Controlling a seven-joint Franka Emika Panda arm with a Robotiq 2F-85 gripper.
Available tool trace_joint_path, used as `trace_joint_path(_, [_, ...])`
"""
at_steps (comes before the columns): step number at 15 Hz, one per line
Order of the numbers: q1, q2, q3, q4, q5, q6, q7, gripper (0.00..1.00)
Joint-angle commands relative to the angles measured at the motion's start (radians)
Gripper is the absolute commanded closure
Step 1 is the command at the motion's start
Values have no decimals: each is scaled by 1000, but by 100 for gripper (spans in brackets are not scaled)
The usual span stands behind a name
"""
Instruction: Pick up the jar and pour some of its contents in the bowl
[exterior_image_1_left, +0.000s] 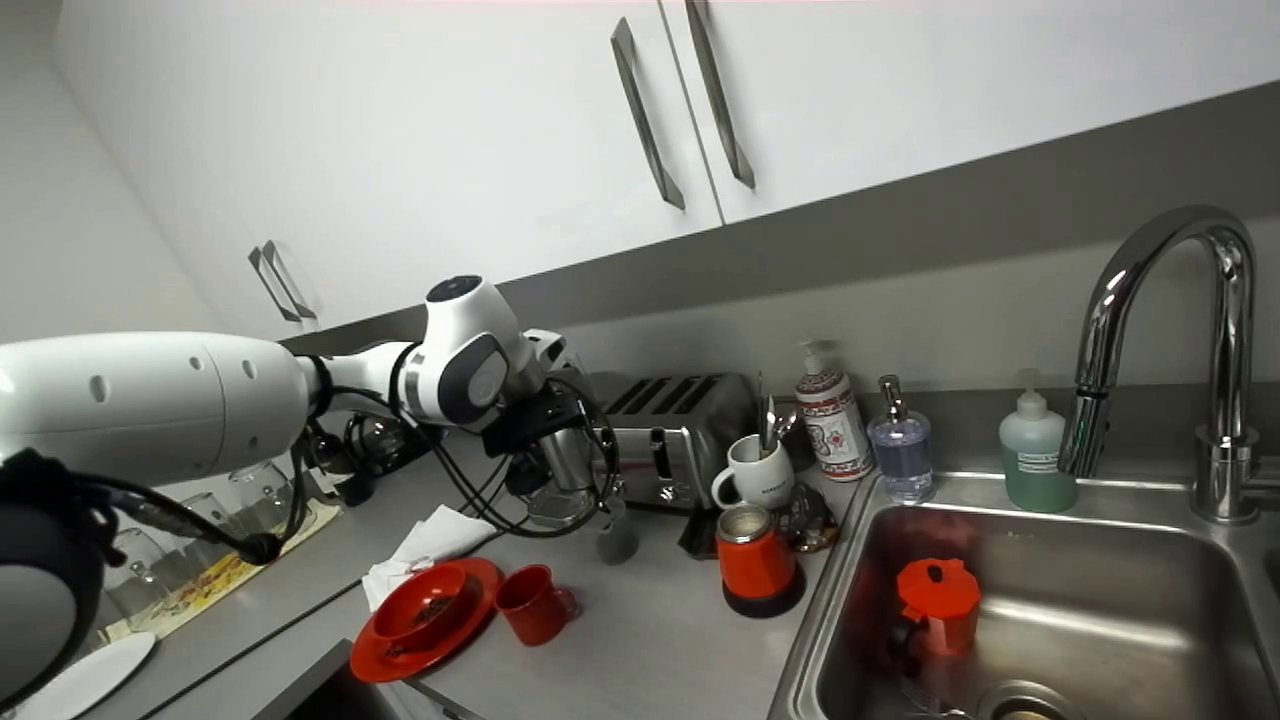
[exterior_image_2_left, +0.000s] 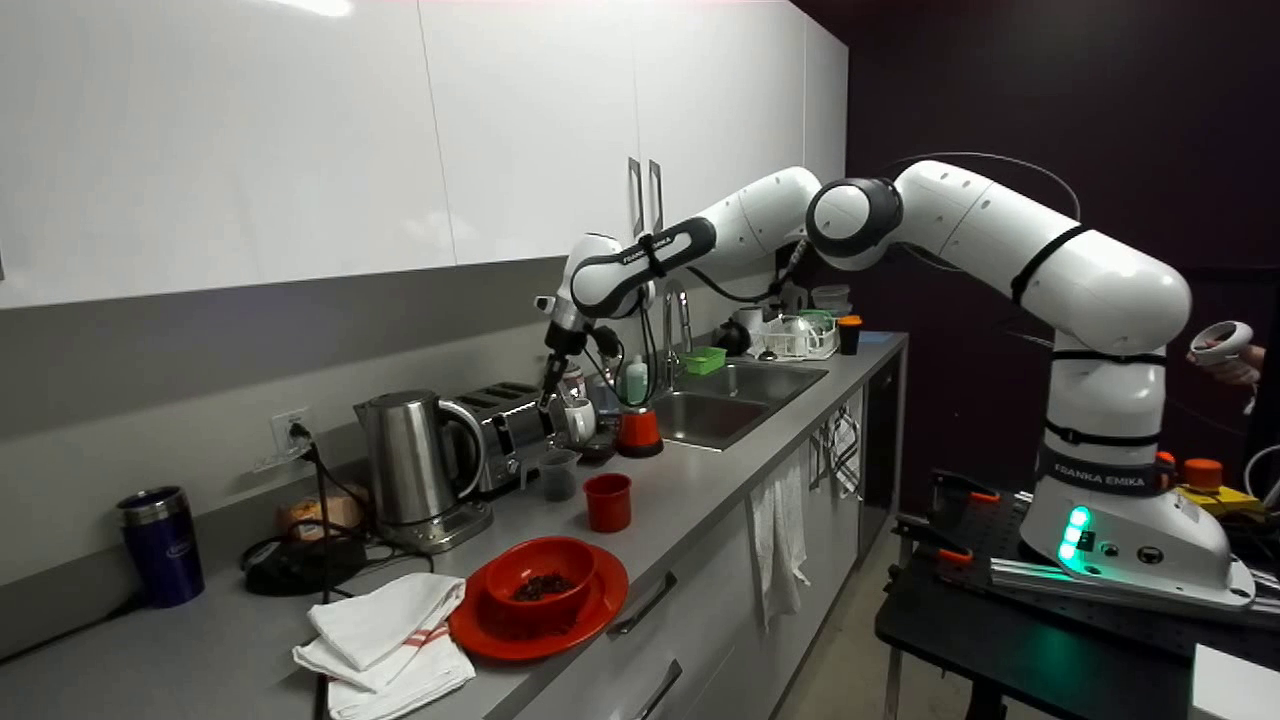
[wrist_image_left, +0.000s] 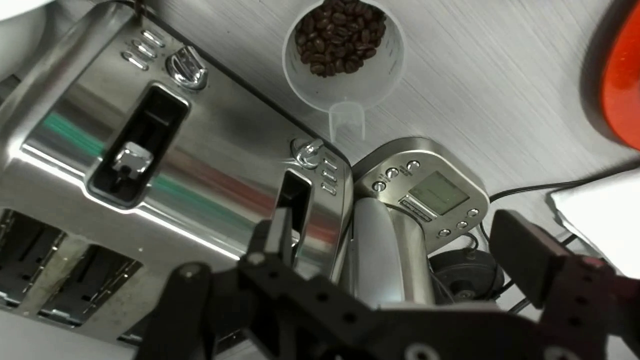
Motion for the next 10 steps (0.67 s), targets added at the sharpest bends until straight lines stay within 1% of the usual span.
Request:
trace_joint_path(1, [40,114,-27,188,27,-74,7,0])
trace_joint_path(5, [52,176,-28,254,37,-100,-2,0])
trace_joint_path(7, [57,200,-25,273,40,-102,-9,0])
trace_joint_path(8, [47,205,-5,268,20,-95,-5,0])
trace_joint_path(10, [49,218,-2,281,20,-97,-6,0])
